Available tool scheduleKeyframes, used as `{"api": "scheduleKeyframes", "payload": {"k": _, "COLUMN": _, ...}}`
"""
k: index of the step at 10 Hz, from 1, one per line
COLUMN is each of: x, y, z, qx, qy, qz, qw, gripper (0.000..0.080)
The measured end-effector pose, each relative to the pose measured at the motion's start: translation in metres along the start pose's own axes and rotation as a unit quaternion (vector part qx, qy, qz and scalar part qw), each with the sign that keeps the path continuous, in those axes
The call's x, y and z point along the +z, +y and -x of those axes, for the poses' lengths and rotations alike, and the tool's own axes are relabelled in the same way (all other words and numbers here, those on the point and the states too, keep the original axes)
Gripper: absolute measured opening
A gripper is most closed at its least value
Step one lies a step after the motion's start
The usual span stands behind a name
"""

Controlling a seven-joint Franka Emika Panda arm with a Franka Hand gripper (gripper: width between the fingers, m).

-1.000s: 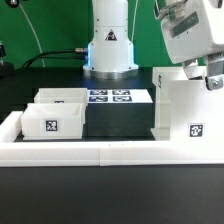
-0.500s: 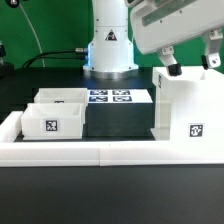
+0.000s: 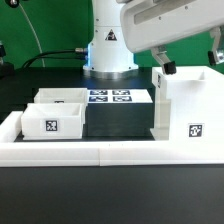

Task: Assemble drawer

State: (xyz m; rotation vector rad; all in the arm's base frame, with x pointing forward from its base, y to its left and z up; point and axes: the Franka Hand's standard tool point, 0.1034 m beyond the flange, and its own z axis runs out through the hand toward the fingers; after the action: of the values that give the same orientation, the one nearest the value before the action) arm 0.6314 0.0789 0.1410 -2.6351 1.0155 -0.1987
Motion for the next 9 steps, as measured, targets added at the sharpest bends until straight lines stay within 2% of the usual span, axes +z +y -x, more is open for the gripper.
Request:
{"api": "scheduleKeyframes", "payload": {"k": 3, "x": -0.016, "y": -0.006, "z": -0.009, "qx": -0.049, "qy": -0.005, "qz": -0.008, "qw": 0.999, "gripper": 0.0649}}
{"api": "scheduleKeyframes", "payload": {"k": 4, "x": -0.019, "y": -0.002, "z": -0.015, "qx": -0.075, "qy": -0.001, "qz": -0.009, "qw": 0.997, "gripper": 0.0649}}
{"api": "scheduleKeyframes", "payload": {"k": 5, "x": -0.02, "y": 0.007, "z": -0.025, "qx": -0.113, "qy": 0.015, "qz": -0.01, "qw": 0.993, "gripper": 0.0649}}
{"api": "scheduleKeyframes", "payload": {"k": 6, "x": -0.017, "y": 0.021, "z": -0.03, "qx": -0.1, "qy": 0.037, "qz": -0.009, "qw": 0.994, "gripper": 0.0649}}
{"api": "scheduleKeyframes", "payload": {"k": 8, "x": -0.015, "y": 0.023, "z": -0.028, "qx": -0.109, "qy": 0.036, "qz": -0.006, "qw": 0.993, "gripper": 0.0649}}
{"api": "scheduleKeyframes", "payload": {"k": 9, "x": -0.015, "y": 0.026, "z": -0.029, "qx": -0.151, "qy": 0.036, "qz": 0.0, "qw": 0.988, "gripper": 0.0649}}
